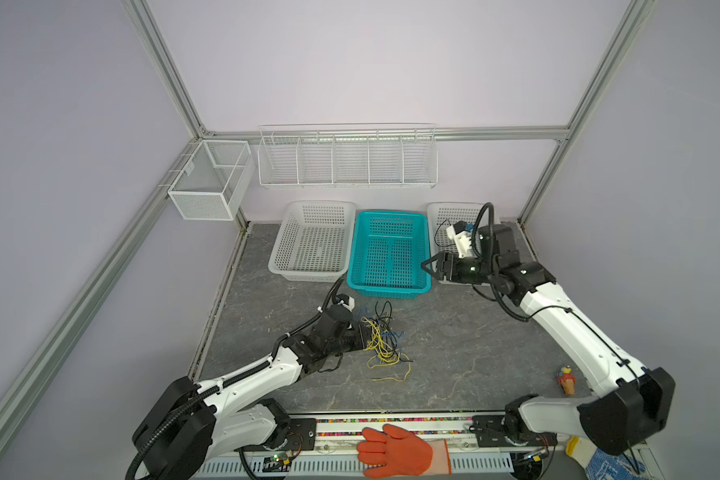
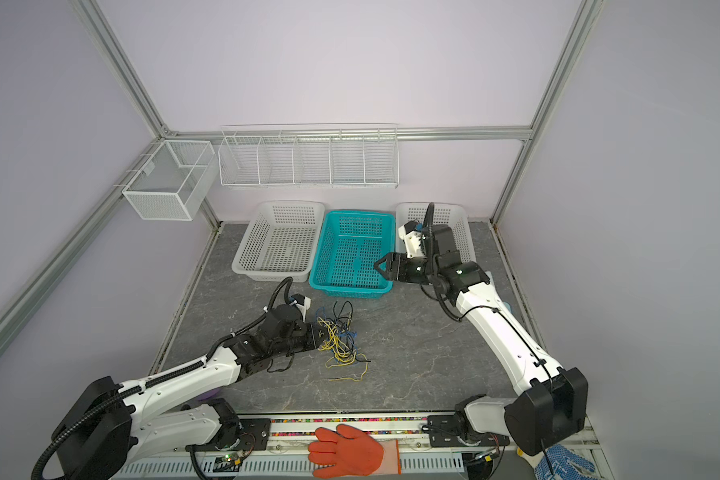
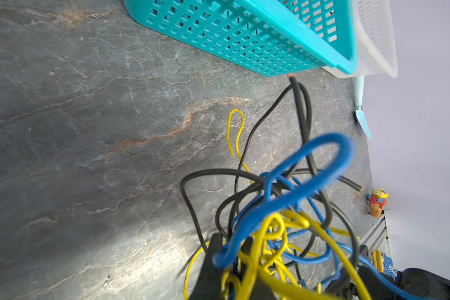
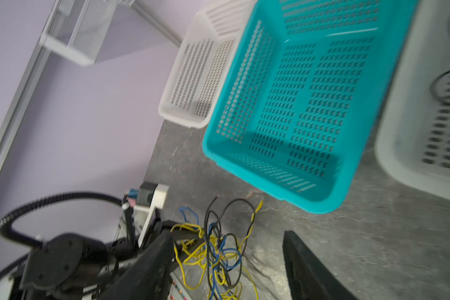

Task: Untangle the cables
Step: 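Move the right gripper back to the bundle beside the left gripper, then grasp another black cable in the bundle with the right gripper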

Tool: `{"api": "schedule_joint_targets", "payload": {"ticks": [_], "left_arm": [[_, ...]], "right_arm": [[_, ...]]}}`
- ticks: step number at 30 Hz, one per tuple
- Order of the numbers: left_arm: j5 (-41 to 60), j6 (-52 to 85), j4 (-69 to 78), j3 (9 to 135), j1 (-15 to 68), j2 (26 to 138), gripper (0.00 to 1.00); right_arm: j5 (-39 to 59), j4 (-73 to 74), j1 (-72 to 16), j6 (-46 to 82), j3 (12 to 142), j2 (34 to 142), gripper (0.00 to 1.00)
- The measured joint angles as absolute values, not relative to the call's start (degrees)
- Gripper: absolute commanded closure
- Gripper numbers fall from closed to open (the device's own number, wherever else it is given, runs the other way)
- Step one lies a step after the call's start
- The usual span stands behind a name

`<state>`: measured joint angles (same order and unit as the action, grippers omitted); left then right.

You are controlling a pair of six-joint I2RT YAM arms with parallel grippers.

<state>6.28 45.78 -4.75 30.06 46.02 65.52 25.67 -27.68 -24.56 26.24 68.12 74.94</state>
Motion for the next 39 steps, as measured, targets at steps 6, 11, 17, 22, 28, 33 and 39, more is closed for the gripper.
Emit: {"api": "schedule_joint_targets", "payload": {"ticks": [6,11,17,22,28,33,39], "left_arm": [[7.07,44.91,-5.08,30.09,46.02,65.67,1.00],[7.42,44.58,-5.15,30.09,46.02,65.63,1.00],[7.92,44.27,-5.67,30.06,46.02,65.06,1.00],[8.16,44.05,-6.83,30.06,46.02,63.83,1.00],[8.49,43.86,-8.08,30.04,46.02,62.72,1.00],[8.47,43.86,-8.19,29.93,46.02,62.57,1.00],[8.45,43.83,-8.56,29.69,46.02,62.57,1.00]], "right_arm": [[30.52,-24.01,-33.04,25.41,55.79,73.38,0.35],[30.98,-20.86,-39.59,24.69,53.06,73.45,0.44],[28.60,-18.44,-43.62,22.26,53.84,76.60,0.59],[25.32,-18.59,-43.66,21.19,55.86,82.56,0.60],[24.88,-18.57,-43.66,20.93,57.17,86.46,0.69],[25.08,-18.48,-43.86,20.78,57.45,87.55,0.86],[23.73,-18.65,-44.38,20.51,57.45,87.55,0.93]]}}
